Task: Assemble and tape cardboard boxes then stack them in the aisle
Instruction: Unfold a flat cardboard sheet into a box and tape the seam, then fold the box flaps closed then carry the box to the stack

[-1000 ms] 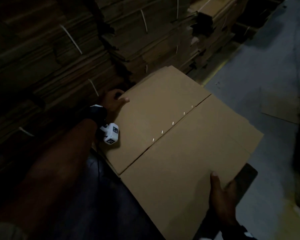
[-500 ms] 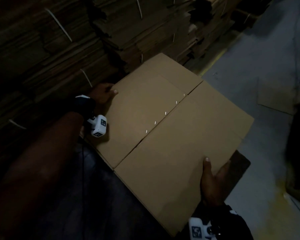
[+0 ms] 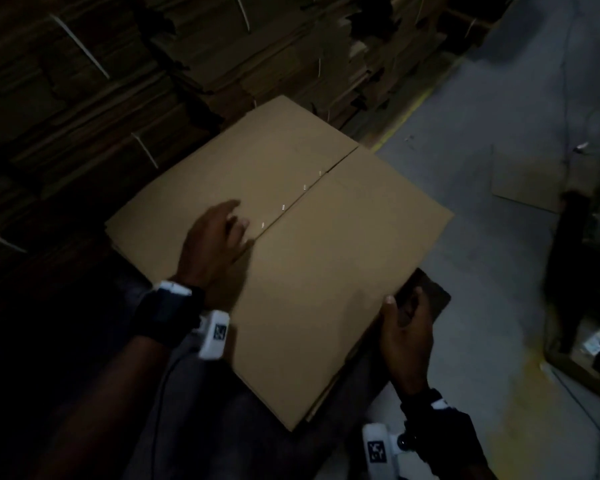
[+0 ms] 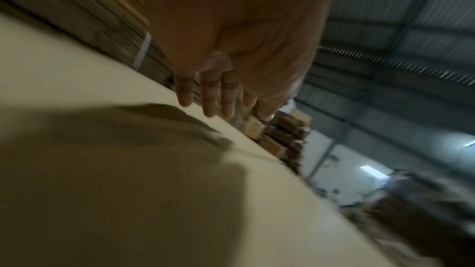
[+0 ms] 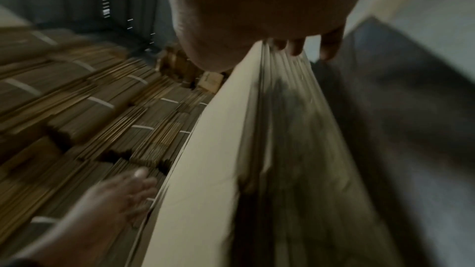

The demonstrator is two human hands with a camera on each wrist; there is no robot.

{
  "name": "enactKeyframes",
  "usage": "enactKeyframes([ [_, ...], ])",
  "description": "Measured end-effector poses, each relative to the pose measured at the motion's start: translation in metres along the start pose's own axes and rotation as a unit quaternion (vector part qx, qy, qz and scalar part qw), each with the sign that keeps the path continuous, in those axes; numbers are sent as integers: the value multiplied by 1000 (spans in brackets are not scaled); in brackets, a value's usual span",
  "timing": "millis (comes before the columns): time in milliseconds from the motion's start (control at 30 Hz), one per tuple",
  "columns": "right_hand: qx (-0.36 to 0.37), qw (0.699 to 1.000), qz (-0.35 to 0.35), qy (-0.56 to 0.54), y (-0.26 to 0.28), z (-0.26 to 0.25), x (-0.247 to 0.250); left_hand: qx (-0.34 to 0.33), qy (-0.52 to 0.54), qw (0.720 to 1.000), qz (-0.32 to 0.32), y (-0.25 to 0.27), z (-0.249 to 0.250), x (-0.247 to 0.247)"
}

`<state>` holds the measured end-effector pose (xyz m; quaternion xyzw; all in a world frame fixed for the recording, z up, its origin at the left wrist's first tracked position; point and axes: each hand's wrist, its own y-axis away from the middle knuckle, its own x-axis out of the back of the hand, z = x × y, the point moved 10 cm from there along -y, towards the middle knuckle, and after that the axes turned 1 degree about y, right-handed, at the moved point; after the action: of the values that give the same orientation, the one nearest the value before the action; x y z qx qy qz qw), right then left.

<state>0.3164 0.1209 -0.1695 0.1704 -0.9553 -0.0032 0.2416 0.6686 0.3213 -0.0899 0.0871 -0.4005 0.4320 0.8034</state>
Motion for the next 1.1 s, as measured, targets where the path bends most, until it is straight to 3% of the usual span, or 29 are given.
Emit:
enactKeyframes([
  [233, 137, 989, 2, 62, -34, -21, 73, -11, 103, 994, -26, 101, 146, -95],
  [400, 211, 970, 11, 118, -86, 10, 140, -46, 64, 997, -26, 125, 241, -179],
  [500, 231, 962, 27, 143, -124, 29, 190, -34, 76, 996, -31, 123, 284, -231],
  [633, 242, 957, 37, 152, -178, 43, 246, -24, 87, 995, -52, 107, 337, -288],
  [767, 255, 955, 44, 147, -243, 50, 269, -18, 68, 995, -69, 70, 368, -331],
  [900, 262, 955, 26, 138, -318, 52, 259, -11, 40, 997, -67, 17, 381, -378],
  [1100, 260, 954, -37, 147, -432, 44, 217, 63, 10, 992, -113, -81, 369, -457],
])
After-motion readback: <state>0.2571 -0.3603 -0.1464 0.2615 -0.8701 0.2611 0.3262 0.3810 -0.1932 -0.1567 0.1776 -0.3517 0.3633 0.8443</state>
